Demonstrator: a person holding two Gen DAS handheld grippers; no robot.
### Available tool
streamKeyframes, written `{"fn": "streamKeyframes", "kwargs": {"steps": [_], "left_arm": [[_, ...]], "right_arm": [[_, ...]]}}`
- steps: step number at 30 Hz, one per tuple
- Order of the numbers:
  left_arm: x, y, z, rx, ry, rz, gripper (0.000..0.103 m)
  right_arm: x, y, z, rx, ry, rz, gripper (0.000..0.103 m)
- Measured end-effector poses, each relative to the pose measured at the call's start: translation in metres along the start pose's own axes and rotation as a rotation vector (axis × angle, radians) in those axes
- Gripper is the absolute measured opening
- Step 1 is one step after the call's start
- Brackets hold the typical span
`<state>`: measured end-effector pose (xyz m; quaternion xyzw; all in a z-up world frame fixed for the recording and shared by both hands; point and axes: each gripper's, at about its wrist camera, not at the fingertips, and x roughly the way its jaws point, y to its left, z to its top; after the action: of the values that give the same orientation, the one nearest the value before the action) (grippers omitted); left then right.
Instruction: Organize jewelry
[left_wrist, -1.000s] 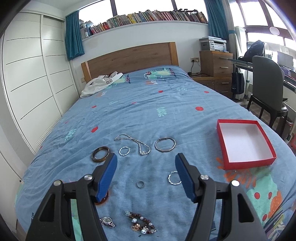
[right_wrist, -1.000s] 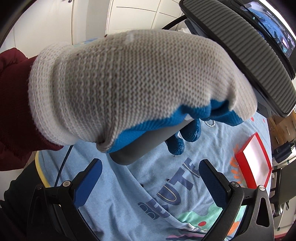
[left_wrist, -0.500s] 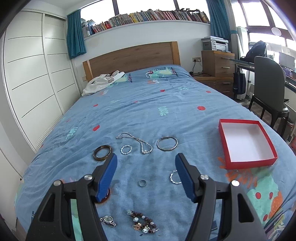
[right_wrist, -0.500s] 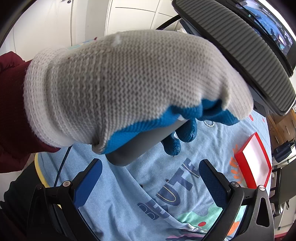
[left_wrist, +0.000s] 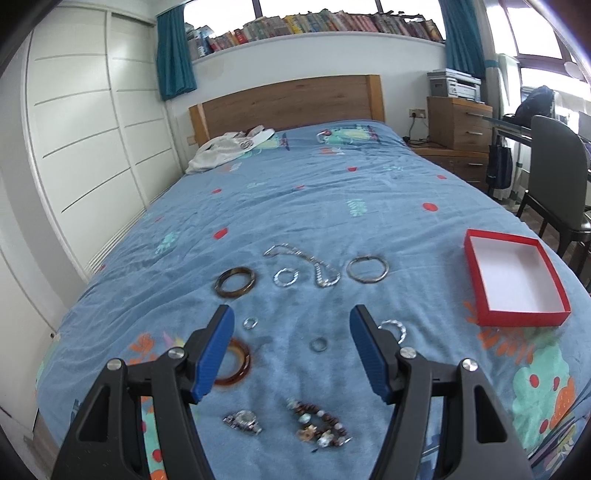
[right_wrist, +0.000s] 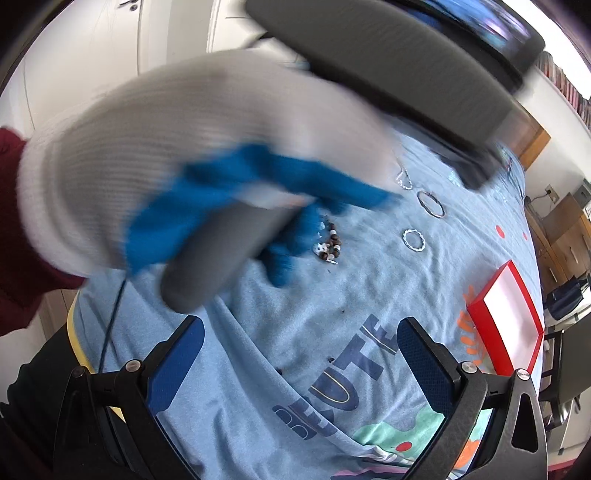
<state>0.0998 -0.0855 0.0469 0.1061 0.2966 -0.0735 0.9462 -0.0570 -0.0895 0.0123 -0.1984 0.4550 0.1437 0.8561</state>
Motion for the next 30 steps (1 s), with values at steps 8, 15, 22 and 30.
{"fn": "streamKeyframes", "kwargs": {"steps": [8,15,22,30], "left_arm": [[-0.009,0.066,-0.046,-0.088,0.099,0.088,0.063],[-0.009,0.111,-0.088,-0.137,0.196,0.091,0.063],[0.015,0.121,-0.108,-0.183,0.263,0.024,0.063],[0.063,0.108,-0.113,-0.231,0.336,-0.107,0.063]], "right_arm": [[0.018,-0.051,-0.016,0.188,-0.017,0.009,0.102],[0.035,-0.092,-0.031,0.371,-0.073,0.043,0.1],[0.065,-0.096,-0.023,0.396,-0.091,0.125,0.082],[0.112,-0.089,0.0,0.367,-0.088,0.226,0.065]]}}
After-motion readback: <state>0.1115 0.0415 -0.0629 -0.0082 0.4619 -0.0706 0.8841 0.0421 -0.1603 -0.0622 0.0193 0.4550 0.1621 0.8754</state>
